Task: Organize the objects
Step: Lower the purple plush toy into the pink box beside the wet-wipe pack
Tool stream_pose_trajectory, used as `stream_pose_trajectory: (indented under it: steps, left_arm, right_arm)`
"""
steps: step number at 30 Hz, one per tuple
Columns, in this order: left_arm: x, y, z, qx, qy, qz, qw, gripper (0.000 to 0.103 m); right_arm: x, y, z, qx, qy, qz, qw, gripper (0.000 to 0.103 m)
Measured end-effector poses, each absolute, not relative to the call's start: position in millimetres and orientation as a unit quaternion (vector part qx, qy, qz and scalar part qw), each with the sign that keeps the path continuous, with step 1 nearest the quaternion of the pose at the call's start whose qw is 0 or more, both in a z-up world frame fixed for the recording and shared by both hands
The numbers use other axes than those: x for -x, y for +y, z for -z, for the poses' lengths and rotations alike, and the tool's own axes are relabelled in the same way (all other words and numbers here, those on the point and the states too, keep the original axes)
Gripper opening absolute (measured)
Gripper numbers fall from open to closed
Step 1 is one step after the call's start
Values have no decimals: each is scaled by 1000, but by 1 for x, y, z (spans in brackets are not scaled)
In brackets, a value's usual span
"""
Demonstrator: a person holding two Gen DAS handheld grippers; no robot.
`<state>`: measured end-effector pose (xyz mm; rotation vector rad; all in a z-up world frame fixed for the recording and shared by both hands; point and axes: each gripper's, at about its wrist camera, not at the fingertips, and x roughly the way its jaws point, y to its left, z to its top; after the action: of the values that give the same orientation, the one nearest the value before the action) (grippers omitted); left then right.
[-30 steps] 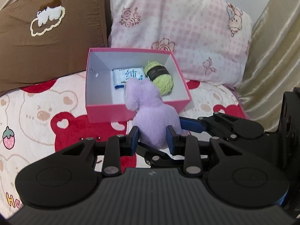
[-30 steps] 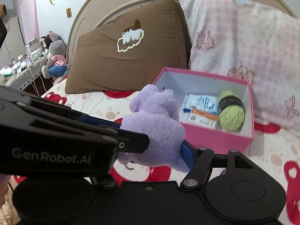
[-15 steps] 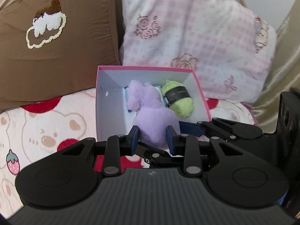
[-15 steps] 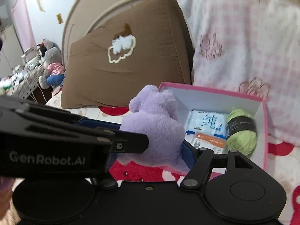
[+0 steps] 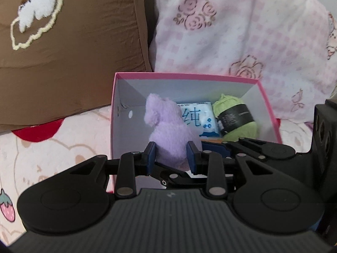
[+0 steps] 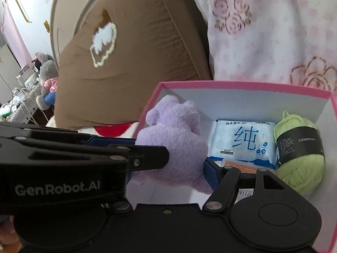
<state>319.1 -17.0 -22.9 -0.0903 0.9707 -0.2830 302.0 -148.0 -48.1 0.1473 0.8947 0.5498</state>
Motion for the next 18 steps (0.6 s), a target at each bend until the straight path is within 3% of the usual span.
stream_pose_trajectory:
  steps: [13,18]
  left_arm:
    - [-358,-21,50,55,485,124,864,29]
    - [-362,-23,57,51,498,123,857,29]
  right_arm:
    - [-348,-138,74,-37,461,-262,847,76]
    - [-354,-137,81,-35,477,-271,835,81]
